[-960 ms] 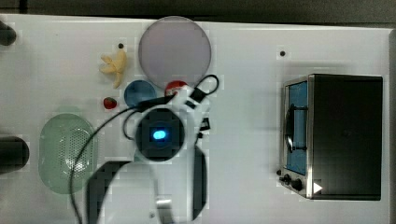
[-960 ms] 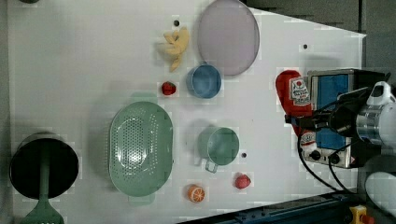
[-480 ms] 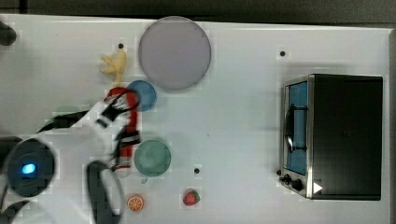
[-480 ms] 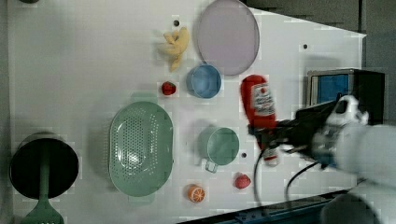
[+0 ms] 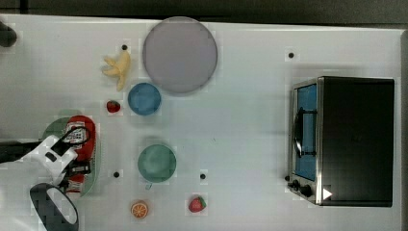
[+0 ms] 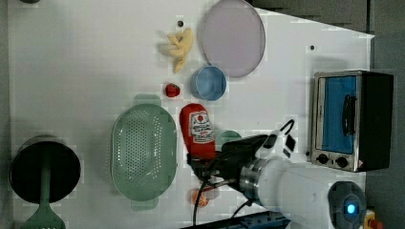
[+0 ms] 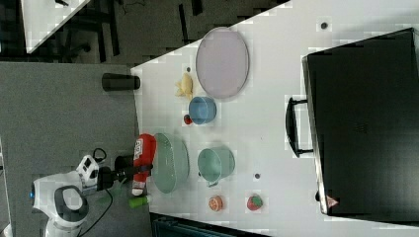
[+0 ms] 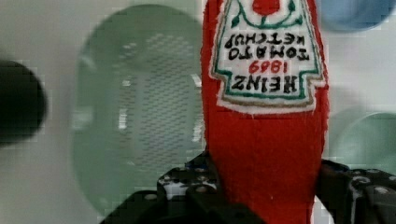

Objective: Pick Ketchup from the table and place it in strainer.

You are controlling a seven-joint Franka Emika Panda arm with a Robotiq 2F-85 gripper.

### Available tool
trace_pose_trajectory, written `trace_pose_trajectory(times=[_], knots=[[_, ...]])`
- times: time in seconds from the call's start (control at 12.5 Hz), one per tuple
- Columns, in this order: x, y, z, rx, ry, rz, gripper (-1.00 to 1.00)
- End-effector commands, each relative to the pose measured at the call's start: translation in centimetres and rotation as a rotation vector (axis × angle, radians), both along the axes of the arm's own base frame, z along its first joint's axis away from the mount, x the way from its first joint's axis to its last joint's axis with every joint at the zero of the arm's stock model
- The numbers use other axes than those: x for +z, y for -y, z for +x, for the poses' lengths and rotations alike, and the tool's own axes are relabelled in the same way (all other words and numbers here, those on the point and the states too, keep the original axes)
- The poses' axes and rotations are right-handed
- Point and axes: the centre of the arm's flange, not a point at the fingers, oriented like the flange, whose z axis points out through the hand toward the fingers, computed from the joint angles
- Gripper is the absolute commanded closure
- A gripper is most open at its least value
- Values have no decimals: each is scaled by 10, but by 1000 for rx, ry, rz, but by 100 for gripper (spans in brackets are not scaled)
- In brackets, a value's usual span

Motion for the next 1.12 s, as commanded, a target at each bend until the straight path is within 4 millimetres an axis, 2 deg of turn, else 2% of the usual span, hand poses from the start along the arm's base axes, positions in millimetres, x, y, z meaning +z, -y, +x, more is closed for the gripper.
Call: trace_pose_trajectory(times=[0.08, 0.56, 0.64, 0.8, 0.88, 0.96, 1.12], knots=[[-15, -5, 17, -221, -15, 87, -21], [-83, -29, 16, -260, -105, 217, -21], [-94, -29, 18, -263, -115, 231, -27], [-112, -29, 19, -242, -121, 239, -68], [-113, -31, 19, -229, -109, 248, -90], [-109, -31, 20, -227, -98, 252, -100], [-86, -26, 31, -252, -57, 244, -100]])
